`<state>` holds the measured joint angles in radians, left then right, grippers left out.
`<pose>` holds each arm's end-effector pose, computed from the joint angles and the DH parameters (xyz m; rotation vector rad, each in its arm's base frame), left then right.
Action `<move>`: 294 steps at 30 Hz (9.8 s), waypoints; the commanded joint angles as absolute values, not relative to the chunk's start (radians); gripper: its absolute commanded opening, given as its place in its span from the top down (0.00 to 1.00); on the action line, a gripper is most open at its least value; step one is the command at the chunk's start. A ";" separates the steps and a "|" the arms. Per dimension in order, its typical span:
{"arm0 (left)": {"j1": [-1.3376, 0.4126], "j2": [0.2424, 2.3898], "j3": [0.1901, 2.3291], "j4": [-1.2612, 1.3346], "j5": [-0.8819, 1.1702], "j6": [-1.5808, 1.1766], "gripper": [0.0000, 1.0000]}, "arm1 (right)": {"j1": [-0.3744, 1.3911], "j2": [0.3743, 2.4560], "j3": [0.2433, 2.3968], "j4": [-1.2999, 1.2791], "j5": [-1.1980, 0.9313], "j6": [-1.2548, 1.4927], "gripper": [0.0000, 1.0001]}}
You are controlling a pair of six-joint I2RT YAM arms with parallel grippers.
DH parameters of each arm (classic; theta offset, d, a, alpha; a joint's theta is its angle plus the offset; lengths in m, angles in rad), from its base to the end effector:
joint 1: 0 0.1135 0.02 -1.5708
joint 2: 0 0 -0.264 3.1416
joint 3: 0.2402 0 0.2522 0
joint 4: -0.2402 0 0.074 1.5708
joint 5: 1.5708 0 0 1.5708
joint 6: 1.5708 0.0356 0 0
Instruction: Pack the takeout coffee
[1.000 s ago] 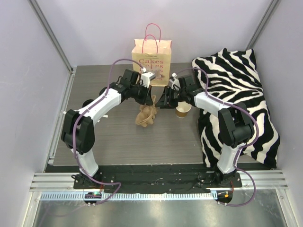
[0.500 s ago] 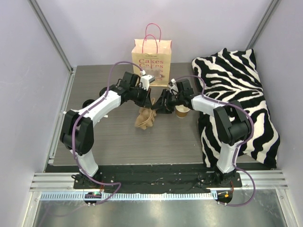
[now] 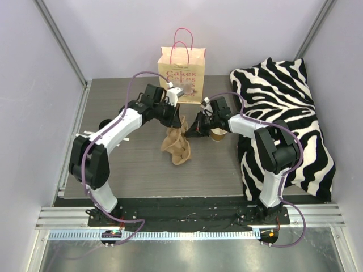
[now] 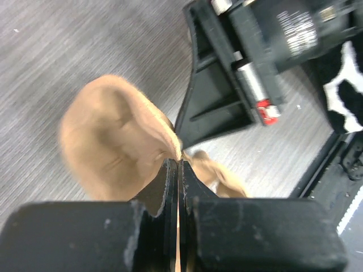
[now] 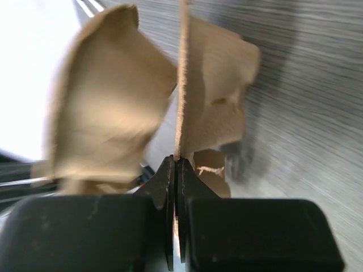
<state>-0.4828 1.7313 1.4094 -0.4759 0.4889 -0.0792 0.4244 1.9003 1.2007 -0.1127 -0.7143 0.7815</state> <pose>0.3352 -0.1946 0.2781 0.7193 2.3010 -0.8455 0.3557 0.1863 0.1782 0.0803 2.5975 1.3710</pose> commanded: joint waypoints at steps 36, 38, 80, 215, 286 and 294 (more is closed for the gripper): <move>0.205 2.259 2.345 -0.669 0.104 0.506 1.00 | 0.429 1.864 1.310 -0.199 -0.701 0.563 0.99; 0.212 2.328 2.423 -0.677 0.095 0.512 1.00 | 0.431 1.867 1.310 -0.204 -0.716 0.555 0.99; 0.219 1.605 1.706 -0.827 0.576 0.189 0.02 | 0.546 1.904 1.304 -0.056 -0.881 0.538 0.99; -0.032 1.568 1.655 -0.584 0.634 -0.301 0.12 | 0.546 1.700 2.206 -0.831 -0.121 -0.094 0.18; -0.229 1.738 2.312 -1.081 0.526 0.005 0.10 | 0.325 1.493 1.815 -0.713 -0.818 0.282 0.20; -0.247 1.500 2.083 -1.083 0.672 -0.094 0.04 | 0.393 1.493 1.792 -0.703 -0.723 0.278 0.33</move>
